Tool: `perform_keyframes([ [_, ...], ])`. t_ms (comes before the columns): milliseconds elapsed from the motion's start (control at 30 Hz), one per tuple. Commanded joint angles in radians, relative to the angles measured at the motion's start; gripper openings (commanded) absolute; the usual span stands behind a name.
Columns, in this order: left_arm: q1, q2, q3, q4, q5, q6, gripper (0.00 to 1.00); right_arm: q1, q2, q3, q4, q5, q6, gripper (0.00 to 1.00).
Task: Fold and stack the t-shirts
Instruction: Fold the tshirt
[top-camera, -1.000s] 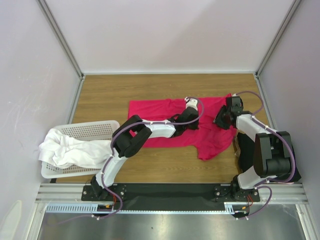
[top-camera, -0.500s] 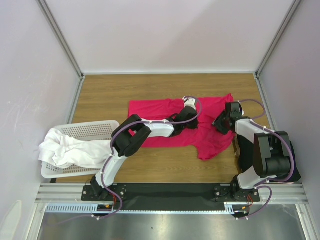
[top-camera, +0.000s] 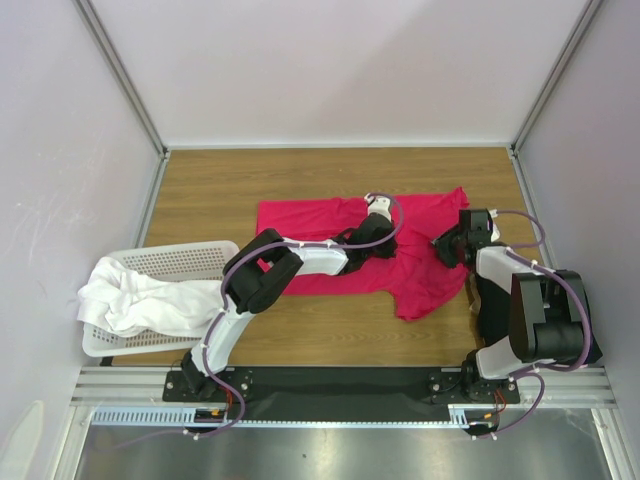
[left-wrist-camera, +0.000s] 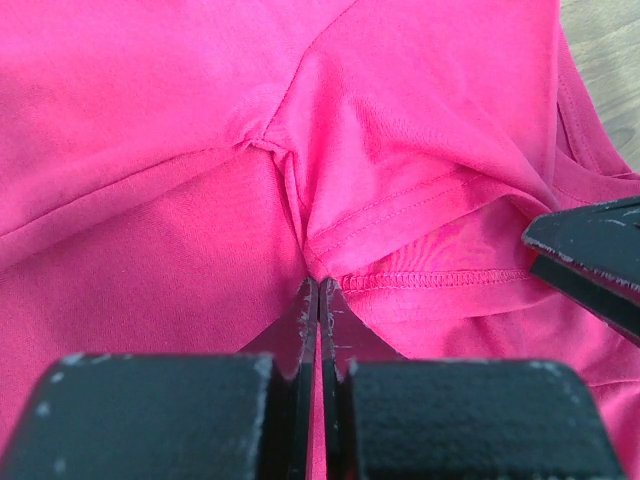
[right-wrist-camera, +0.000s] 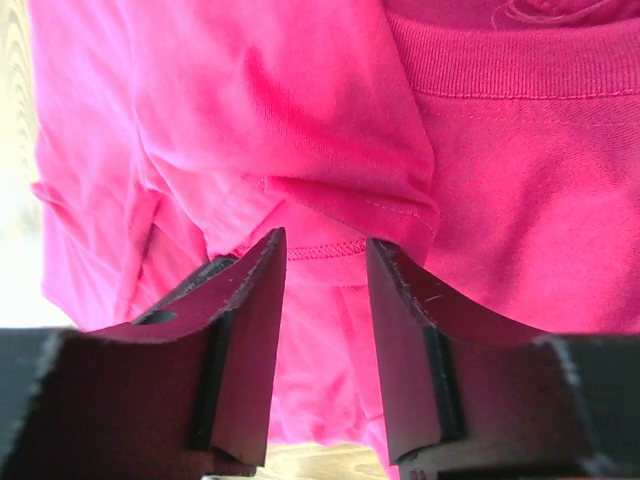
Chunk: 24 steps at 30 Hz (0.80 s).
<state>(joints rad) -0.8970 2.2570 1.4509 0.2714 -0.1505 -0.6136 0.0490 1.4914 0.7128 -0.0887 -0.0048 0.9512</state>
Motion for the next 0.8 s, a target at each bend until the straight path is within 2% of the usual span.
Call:
perform_keyframes([
  [0,0.007,-0.068,-0.015,0.02,0.0,-0.014,0.0,-0.006,-0.011,-0.015,0.06,0.02,0.057,0.42],
  [333,0.007,-0.062,-0.011,0.023,0.008,-0.012,0.0,-0.008,-0.013,-0.001,0.078,0.046,0.075,0.37],
  [767,0.007,-0.063,-0.015,0.028,0.011,-0.011,0.0,-0.008,-0.013,-0.021,0.162,0.12,0.119,0.39],
])
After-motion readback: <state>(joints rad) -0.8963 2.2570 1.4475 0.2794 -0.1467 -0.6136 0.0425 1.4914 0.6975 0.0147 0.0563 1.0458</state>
